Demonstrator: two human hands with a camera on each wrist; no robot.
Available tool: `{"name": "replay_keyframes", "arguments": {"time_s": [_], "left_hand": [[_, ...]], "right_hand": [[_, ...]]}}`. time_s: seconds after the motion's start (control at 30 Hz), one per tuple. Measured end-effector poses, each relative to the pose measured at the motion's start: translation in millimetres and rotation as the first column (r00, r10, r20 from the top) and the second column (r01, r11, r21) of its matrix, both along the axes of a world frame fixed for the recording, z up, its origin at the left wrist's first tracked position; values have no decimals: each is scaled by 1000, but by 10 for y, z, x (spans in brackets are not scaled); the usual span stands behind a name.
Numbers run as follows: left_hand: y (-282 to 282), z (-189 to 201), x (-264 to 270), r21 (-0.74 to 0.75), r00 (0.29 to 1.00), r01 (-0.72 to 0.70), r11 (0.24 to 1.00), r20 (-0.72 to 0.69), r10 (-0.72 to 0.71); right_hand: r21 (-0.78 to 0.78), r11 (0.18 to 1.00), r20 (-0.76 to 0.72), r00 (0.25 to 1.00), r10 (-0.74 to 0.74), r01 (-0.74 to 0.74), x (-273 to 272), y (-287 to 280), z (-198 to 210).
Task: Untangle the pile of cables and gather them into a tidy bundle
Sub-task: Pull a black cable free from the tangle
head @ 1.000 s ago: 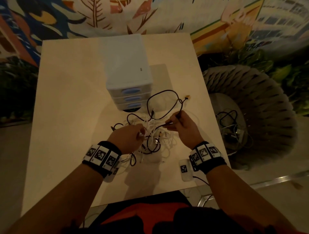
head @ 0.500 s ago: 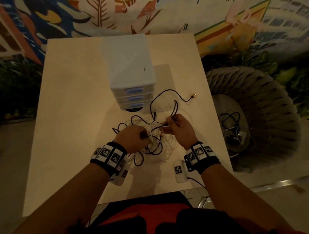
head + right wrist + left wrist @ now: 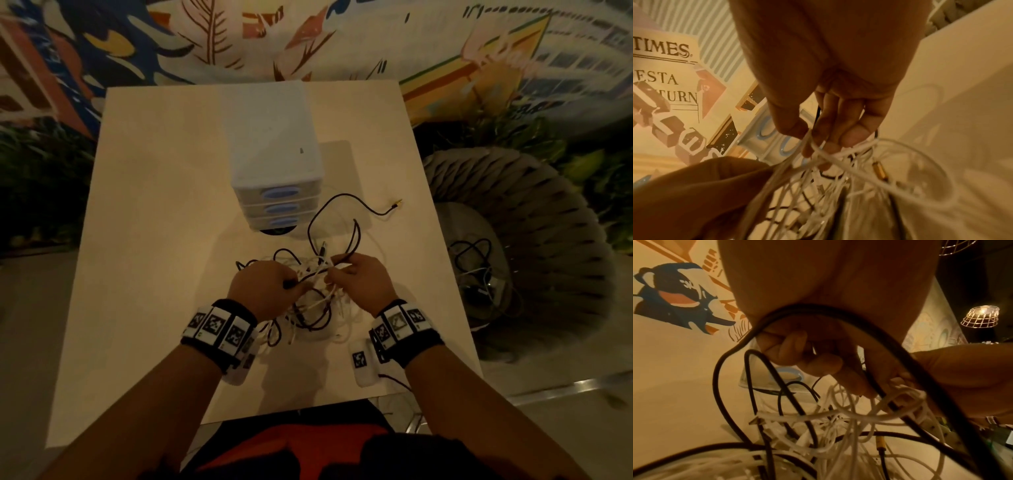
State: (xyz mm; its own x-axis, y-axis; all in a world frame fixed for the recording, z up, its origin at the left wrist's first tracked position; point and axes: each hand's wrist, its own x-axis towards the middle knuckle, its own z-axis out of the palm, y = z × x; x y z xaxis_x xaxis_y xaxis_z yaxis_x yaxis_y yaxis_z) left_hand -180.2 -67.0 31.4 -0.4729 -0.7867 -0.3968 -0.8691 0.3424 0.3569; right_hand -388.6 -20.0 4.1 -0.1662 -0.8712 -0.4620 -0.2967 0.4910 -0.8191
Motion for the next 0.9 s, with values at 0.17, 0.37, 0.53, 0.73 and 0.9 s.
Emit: {"name": "replay_keyframes", "arguments": {"time_s": [0.17,0.37,0.53,0.73,0.9], "left_hand": [[12,85,126,-59,989,-133,989,-74,128],[89,99,78,-83,957,-140,987,-268,113],[93,183,17,-62,867,-199,978,-477,146],[62,232,111,-317,965,-83,945,-264,-4],[12,288,-53,-409,977,208,889,40,-210]], "right_hand": [[-65,988,-78,986,-144,139,-161,-2,11],[-211,967,-477,879,26,-143,-44,-13,86],[-112,855,-660,682,317,-506,81,-41,59],[-199,831,-703,666,248,-520,14,-82,181],[-210,785,-692,656,301,-582,84,-98,272]]}}
